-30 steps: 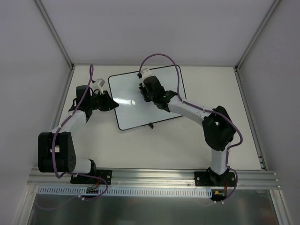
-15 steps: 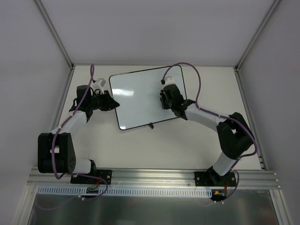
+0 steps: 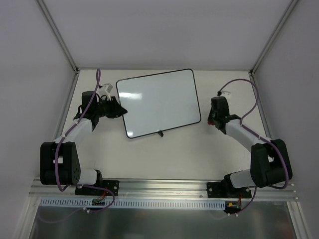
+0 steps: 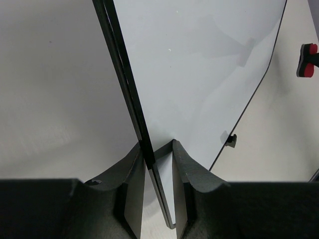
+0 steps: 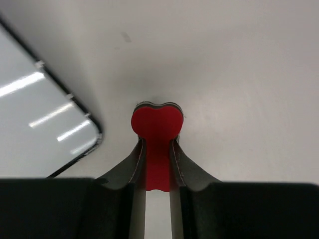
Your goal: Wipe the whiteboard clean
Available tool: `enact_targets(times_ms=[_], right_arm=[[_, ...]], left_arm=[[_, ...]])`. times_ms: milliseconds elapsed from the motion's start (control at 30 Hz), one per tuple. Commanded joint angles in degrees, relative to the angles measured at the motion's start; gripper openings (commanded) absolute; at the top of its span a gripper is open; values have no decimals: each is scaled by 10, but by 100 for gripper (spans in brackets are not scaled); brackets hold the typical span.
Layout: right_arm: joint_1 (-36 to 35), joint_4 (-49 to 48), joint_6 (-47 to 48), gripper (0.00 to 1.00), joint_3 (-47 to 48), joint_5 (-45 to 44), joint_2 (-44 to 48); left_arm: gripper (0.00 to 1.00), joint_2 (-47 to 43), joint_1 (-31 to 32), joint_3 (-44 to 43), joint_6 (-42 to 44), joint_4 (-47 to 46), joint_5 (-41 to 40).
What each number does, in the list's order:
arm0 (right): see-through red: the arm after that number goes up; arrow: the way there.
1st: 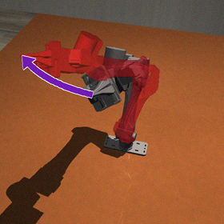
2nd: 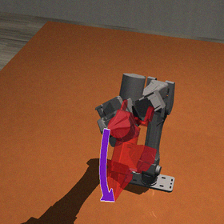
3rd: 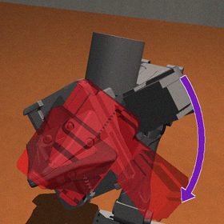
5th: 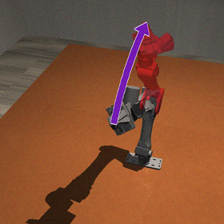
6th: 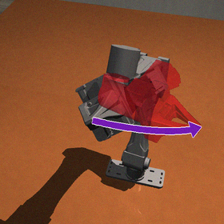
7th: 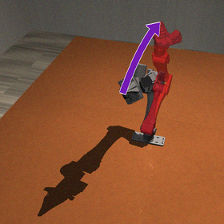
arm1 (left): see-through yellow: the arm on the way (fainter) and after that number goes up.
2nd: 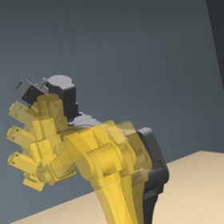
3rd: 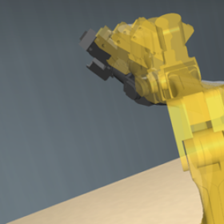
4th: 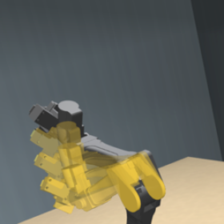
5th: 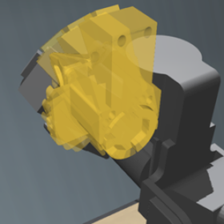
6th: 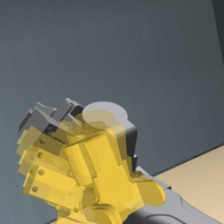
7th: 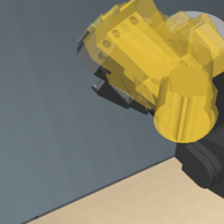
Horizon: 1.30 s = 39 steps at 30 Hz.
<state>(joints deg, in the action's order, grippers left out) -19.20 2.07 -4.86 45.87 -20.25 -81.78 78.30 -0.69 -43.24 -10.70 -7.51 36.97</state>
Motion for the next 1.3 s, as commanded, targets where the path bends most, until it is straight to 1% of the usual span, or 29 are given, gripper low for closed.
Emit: enact_targets(times_ms=[0,100,133,200,233,300,333,400,433,500,533,600,633,667,700,733,767,800,867,900,933,1000,1033,1267], right_arm=[[68,57,-54,2,-18,-32,43],[120,86,-69,8,-19,-16,42],[130,93,-74,13,-17,-10,35],[157,97,-81,20,-17,3,29],[161,101,-83,29,-14,10,26],[174,104,-82,40,-13,21,18],[176,108,-81,49,-10,23,16],[180,116,-78,55,-3,26,10],[182,116,-77,61,-3,28,9],[185,119,-77,68,-1,25,9],[186,119,-75,73,0,23,11],[186,119,-61,75,5,35,19],[186,119,-36,80,10,45,22],[186,116,-17,82,13,57,26],[186,89,4,83,15,78,29],[186,73,26,85,18,136,35],[186,61,63,86,21,163,37],[186,44,79,86,26,232,37],[184,35,113,93,55,288,21],[182,35,122,95,69,329,10],[181,35,131,97,82,350,-1],[179,35,151,97,120,392,-40],[178,35,158,98,131,427,-53],[157,35,229,99,221,551,-161]], left_arm=[[0,-5,5,14,38,-12,-45],[0,-6,4,18,28,-25,-37],[0,-8,4,24,25,-32,-36],[0,-15,3,30,13,-57,-31],[0,-17,4,33,9,-62,-27],[0,-18,4,33,1,-68,-22],[0,-19,4,33,-2,-72,-18],[0,-20,4,35,-9,-77,-16],[0,-20,4,39,-11,-85,-14],[0,-24,4,43,-21,-94,-12],[0,-24,4,47,-24,-101,-10],[0,-25,3,49,-28,-109,-8],[0,-25,4,50,-28,-109,-8],[0,-26,4,50,-28,-110,-9],[0,-29,5,50,-27,-110,-10],[0,-31,4,51,-27,-110,-12],[0,-32,4,52,-26,-110,-13],[0,-34,3,52,-24,-110,-15],[0,-36,4,53,-24,-109,-16],[0,-35,4,52,-23,-109,-16],[0,-34,3,53,-23,-108,-16],[0,-33,4,53,-22,-108,-15],[0,-33,5,53,-22,-107,-16],[0,-36,3,55,-18,-102,-16]])
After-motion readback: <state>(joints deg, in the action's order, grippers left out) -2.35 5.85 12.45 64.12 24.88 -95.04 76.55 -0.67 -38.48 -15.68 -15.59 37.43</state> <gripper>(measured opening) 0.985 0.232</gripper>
